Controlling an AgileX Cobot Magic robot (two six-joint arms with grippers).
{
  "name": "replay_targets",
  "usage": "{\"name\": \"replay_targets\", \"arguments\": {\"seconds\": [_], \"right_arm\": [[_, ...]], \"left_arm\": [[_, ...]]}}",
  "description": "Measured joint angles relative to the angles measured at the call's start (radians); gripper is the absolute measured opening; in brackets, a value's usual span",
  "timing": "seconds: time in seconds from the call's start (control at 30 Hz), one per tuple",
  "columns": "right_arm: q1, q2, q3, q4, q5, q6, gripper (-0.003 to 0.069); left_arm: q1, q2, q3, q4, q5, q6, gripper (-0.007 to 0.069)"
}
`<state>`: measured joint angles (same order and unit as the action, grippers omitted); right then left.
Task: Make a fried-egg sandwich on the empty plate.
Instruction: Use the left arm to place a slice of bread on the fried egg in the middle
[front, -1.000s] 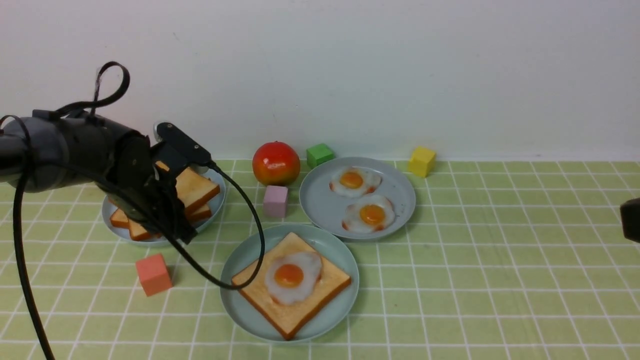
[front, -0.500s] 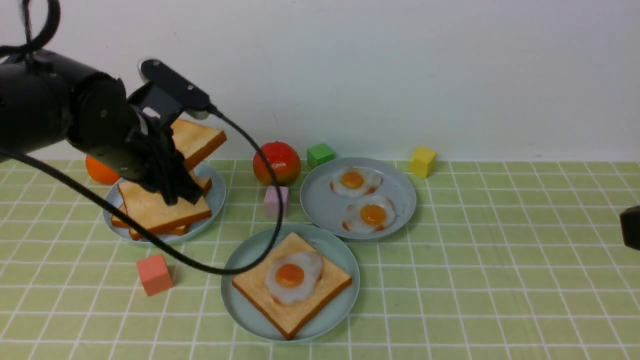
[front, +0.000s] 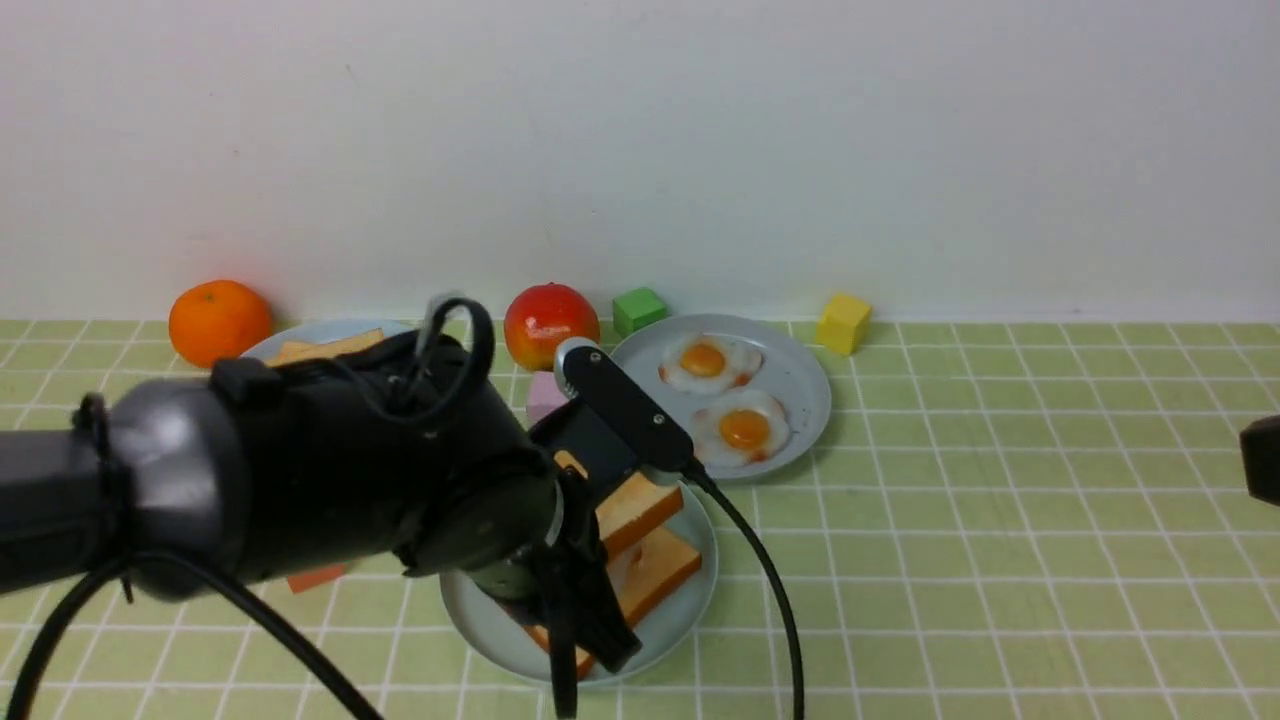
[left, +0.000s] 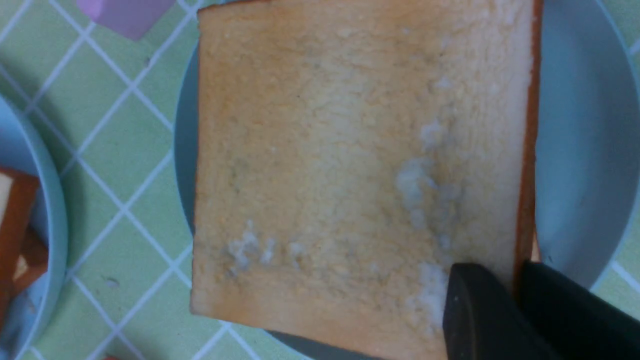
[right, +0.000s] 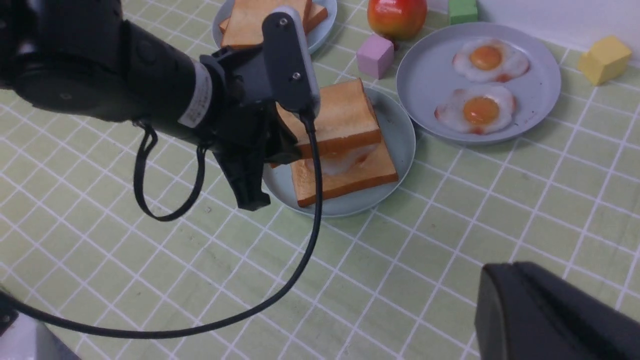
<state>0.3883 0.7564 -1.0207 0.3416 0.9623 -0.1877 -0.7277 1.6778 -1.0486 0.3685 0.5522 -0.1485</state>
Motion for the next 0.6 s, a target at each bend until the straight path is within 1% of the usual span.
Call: {"name": "replay_targets", "arguments": {"seconds": [0.17,0.4,0.6], "right_arm": [[0.000,0.000,0.000,0.007,0.001,0.000,0.0027],[0.000,0.000,0.000,0.010,0.010,0.000,0.0031],[0.000,0.000,0.000,0.010,0.011,0.000,0.0036]], "left_arm": [[0.000,0.020,0.000,0.007,-0.030,0.003,0.0079],[0.000,0.022,0.000,-0.049,-0.035,0.003,0.0078],[0.000,0.022,0.000,-0.068,-0.040,0.003,0.0078]]}}
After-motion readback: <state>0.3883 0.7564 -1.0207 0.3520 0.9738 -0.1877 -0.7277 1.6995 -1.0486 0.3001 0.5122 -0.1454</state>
